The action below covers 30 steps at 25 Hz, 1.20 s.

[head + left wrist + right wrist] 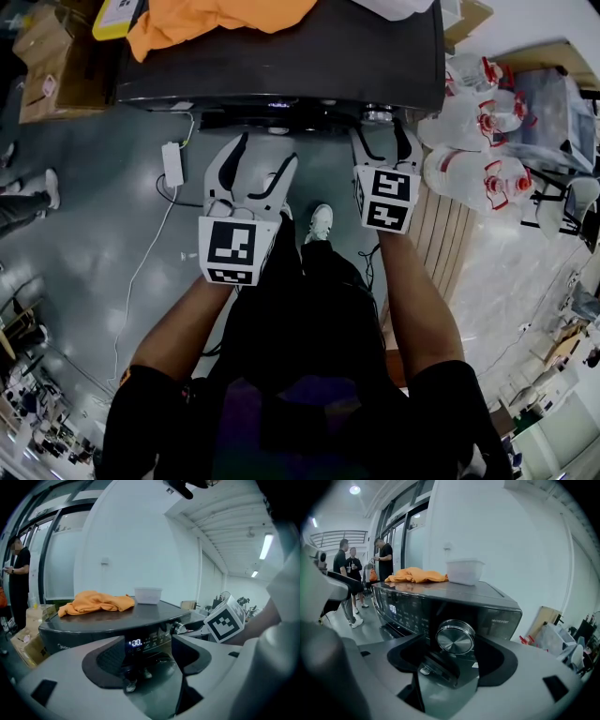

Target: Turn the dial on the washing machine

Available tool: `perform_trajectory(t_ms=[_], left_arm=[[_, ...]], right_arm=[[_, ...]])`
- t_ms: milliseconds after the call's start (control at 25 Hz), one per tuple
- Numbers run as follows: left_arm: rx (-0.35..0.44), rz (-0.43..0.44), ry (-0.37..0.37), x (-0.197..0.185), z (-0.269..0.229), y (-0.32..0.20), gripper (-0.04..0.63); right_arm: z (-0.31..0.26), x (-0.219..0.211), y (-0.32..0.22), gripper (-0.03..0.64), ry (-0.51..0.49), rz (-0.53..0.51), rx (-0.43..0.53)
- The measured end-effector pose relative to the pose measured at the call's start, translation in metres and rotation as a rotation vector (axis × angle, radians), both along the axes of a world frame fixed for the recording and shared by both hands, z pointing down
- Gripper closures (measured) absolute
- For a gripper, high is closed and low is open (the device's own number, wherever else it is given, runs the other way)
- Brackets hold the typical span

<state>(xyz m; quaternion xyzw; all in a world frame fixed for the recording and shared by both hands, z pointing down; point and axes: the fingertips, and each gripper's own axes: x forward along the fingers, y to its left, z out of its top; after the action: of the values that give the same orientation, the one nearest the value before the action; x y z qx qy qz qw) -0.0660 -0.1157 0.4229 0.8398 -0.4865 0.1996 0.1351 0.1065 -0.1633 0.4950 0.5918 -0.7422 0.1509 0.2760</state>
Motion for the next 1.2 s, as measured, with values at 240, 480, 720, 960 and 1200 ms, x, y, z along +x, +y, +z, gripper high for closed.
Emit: perform_trajectory(t_ms=[240,480,720,960,1200], left_arm=[[0.003,-0.001,0.006,-0.001,-0.001,-0.001,0.295],[0.002,-0.008,0.009,-0.004,0.000,-0.002,0.295],[0.003,-0.006,0.010,-0.004,0.000,-0.004,0.295],[-0.001,-0.002,0.009,-0.004,0.001,-0.005,0.295],[-0.002,0.002,0.008,-0.003,0.001,-0.005,0.295]], right_arm=[[-0.018,-0.007,-0.001,0.279,0.019,-0.014,0.060],[-0.016,-0.011,-0.001,0.279,0.025,-0.022,0.052],[-0.005,-0.004,-0.002,0.279,0.026,-0.003,0.024],[-0.001,0.001,-0.004,0.302,0.018,0.024,0.018],[-0.001,0.004,-0.005,0.324,0.023,0.039,0.019]])
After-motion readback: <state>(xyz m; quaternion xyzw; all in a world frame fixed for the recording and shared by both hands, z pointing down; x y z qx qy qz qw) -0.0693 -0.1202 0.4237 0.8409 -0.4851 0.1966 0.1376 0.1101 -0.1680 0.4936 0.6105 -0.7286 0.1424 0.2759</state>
